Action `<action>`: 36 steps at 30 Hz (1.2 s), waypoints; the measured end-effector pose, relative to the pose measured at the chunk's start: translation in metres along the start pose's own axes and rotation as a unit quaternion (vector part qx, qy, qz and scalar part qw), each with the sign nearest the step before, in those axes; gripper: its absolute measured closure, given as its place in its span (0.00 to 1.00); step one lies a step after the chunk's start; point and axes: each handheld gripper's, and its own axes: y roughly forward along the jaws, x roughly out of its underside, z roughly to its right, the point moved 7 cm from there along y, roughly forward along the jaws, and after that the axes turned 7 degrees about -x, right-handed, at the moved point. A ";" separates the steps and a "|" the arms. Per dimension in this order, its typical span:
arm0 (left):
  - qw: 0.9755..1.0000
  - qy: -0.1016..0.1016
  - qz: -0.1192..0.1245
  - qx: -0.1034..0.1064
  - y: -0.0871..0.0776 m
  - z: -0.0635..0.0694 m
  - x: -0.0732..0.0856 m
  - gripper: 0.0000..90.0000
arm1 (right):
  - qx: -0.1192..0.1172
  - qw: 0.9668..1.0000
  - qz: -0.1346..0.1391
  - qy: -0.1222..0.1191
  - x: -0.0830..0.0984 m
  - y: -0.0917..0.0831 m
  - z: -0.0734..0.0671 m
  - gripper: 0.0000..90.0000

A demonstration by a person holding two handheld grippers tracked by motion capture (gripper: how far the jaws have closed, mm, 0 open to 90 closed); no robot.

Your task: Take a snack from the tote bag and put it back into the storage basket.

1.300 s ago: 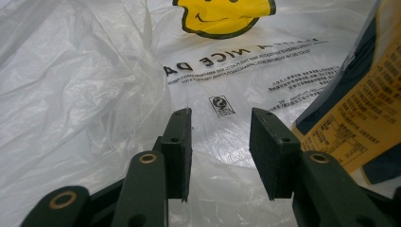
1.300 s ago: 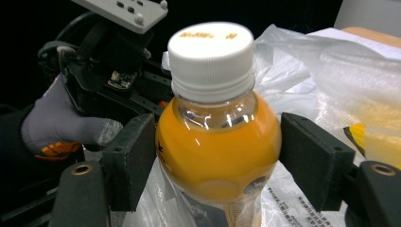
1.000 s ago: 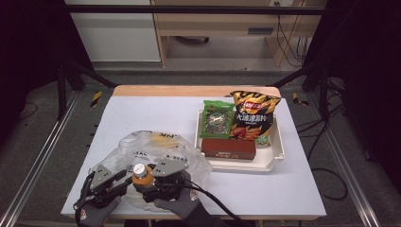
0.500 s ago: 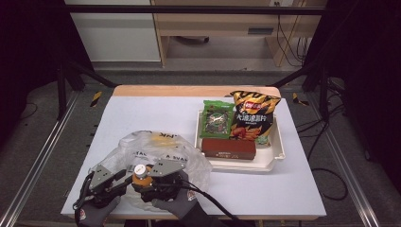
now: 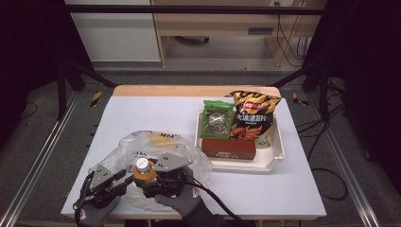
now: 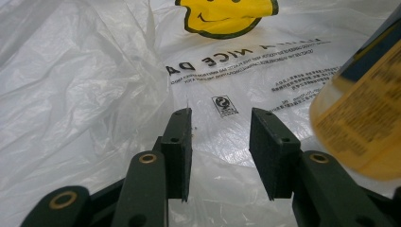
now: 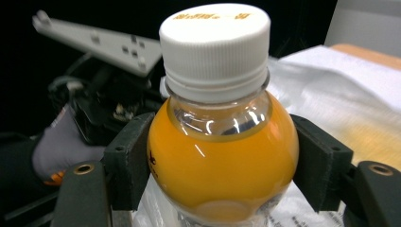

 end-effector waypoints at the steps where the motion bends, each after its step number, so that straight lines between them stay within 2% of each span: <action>1: 1.000 0.000 0.001 0.000 0.000 0.000 0.000 0.66 | -0.001 1.000 0.004 -0.001 -0.004 -0.003 0.000 0.34; 13: 1.000 0.000 0.001 0.000 0.000 0.000 0.000 0.66 | -0.008 0.999 0.041 -0.001 -0.040 -0.034 -0.005 0.34; 17: 1.000 0.000 0.001 -0.001 0.000 0.000 0.000 0.65 | -0.006 0.998 0.057 -0.005 -0.053 -0.047 -0.005 0.34; 22: 1.000 -0.001 0.005 0.001 -0.001 0.000 -0.001 0.64 | 0.005 0.998 0.062 -0.007 -0.062 -0.060 0.000 0.34; 25: 1.000 -0.001 0.018 0.003 -0.004 0.001 -0.004 0.59 | 0.014 0.998 0.065 -0.010 -0.068 -0.069 0.005 0.34; 28: 0.999 0.004 0.038 0.016 -0.009 0.004 -0.010 0.54 | 0.025 0.997 0.070 -0.008 -0.072 -0.079 0.012 0.34; 31: 0.998 0.013 0.056 0.024 -0.015 0.007 -0.016 0.48 | 0.039 0.997 0.072 -0.009 -0.075 -0.089 0.019 0.34; 36: 0.996 0.013 0.085 0.032 -0.026 0.010 -0.026 0.37 | 0.062 0.995 0.073 -0.009 -0.078 -0.104 0.032 0.34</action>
